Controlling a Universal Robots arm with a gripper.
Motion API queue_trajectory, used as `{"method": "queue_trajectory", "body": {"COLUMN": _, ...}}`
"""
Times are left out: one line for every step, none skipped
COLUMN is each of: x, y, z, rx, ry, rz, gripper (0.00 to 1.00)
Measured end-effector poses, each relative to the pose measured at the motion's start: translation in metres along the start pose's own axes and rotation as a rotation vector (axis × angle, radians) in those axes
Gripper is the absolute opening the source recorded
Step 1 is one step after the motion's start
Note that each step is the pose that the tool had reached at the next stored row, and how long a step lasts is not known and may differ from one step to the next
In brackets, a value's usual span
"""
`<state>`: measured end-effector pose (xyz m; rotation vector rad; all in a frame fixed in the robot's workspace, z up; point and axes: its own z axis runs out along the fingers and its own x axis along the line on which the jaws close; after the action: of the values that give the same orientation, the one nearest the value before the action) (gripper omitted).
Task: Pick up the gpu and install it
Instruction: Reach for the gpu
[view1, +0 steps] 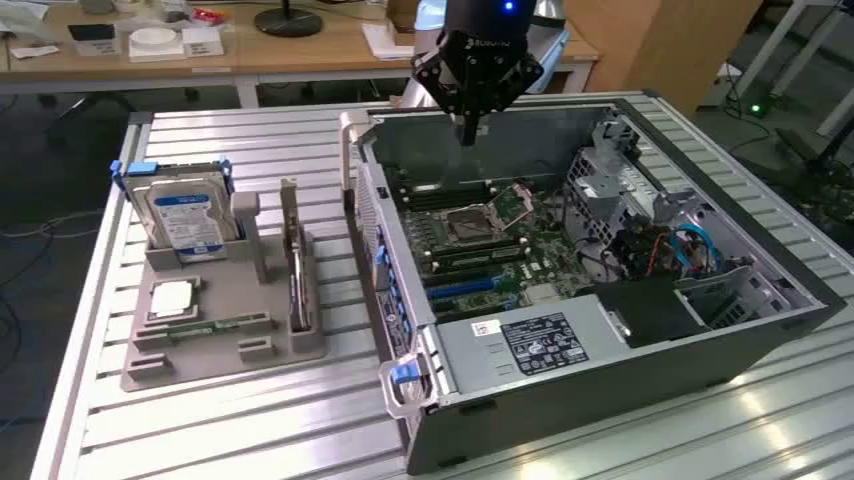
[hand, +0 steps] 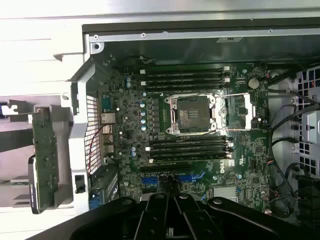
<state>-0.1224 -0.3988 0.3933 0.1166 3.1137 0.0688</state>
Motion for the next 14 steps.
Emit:
{"method": "queue_trajectory", "body": {"x": 0.000, "y": 0.0000, "z": 0.0000, "rx": 0.0000, "ry": 0.0000, "rz": 0.000, "gripper": 0.11}}
{"method": "queue_trajectory", "body": {"x": 0.000, "y": 0.0000, "z": 0.0000, "rx": 0.0000, "ry": 0.0000, "rz": 0.000, "gripper": 0.11}}
{"method": "queue_trajectory", "body": {"x": 0.000, "y": 0.0000, "z": 0.0000, "rx": 0.0000, "ry": -0.0001, "rz": 0.000, "gripper": 0.11}}
{"method": "queue_trajectory", "body": {"x": 0.001, "y": 0.0000, "z": 0.0000, "rx": 0.0000, "ry": 0.0000, "rz": 0.000, "gripper": 0.11}}
{"method": "queue_trajectory", "body": {"x": 0.001, "y": -0.0001, "z": 0.0000, "rx": 0.0000, "ry": 0.0000, "rz": 0.000, "gripper": 0.11}}
{"method": "queue_trajectory", "body": {"x": 0.002, "y": -0.0002, "z": 0.0000, "rx": -0.0001, "ry": 0.0000, "rz": 0.000, "gripper": 0.11}}
{"method": "queue_trajectory", "body": {"x": 0.003, "y": -0.0002, "z": -0.0001, "rx": 0.0001, "ry": 0.0000, "rz": 0.000, "gripper": 0.11}}
{"method": "queue_trajectory", "body": {"x": 0.004, "y": -0.0003, "z": -0.0001, "rx": 0.0000, "ry": 0.0000, "rz": 0.000, "gripper": 0.11}}
{"method": "queue_trajectory", "body": {"x": 0.005, "y": -0.0004, "z": -0.0001, "rx": 0.0000, "ry": -0.0001, "rz": 0.000, "gripper": 0.11}}
{"method": "queue_trajectory", "body": {"x": 0.007, "y": -0.0005, "z": -0.0002, "rx": 0.0000, "ry": 0.0000, "rz": 0.000, "gripper": 0.11}}
{"method": "queue_trajectory", "body": {"x": 0.008, "y": -0.0006, "z": -0.0002, "rx": -0.0001, "ry": 0.0000, "rz": 0.000, "gripper": 0.11}}
{"method": "queue_trajectory", "body": {"x": 0.010, "y": -0.0007, "z": -0.0003, "rx": 0.0000, "ry": 0.0000, "rz": 0.000, "gripper": 0.11}}
{"method": "queue_trajectory", "body": {"x": 0.012, "y": -0.0009, "z": -0.0003, "rx": 0.0000, "ry": 0.0000, "rz": 0.000, "gripper": 0.11}}
{"method": "queue_trajectory", "body": {"x": 0.015, "y": -0.0011, "z": -0.0004, "rx": 0.0000, "ry": 0.0000, "rz": 0.000, "gripper": 0.11}}
